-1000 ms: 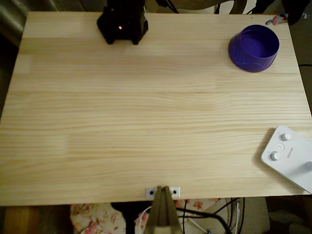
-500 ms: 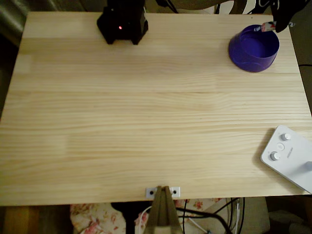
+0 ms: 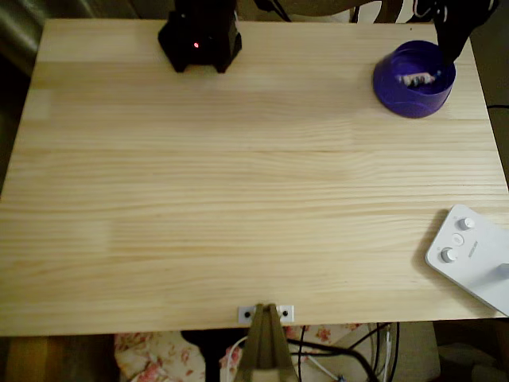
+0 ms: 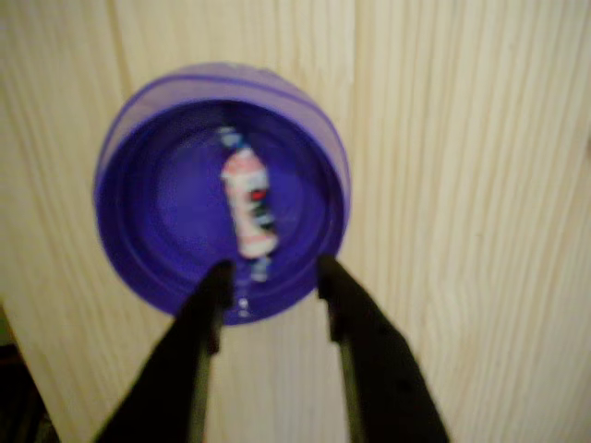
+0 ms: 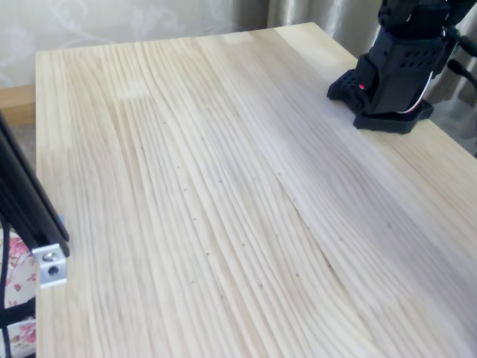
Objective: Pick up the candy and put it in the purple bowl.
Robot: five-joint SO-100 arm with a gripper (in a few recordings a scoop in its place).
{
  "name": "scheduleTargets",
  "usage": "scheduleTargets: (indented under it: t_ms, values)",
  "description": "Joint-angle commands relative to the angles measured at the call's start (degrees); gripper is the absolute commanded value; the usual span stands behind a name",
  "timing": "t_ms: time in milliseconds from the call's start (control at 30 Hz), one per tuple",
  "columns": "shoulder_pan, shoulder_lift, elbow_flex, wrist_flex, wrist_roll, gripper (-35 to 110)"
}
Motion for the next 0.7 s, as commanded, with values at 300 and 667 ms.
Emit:
scheduleTargets:
  t_ms: [300, 667]
  values:
    - [0.53, 11.07, -2.20, 1.05, 0.00, 16]
    - [6.59, 20.65, 8.26, 3.43, 0.62, 7]
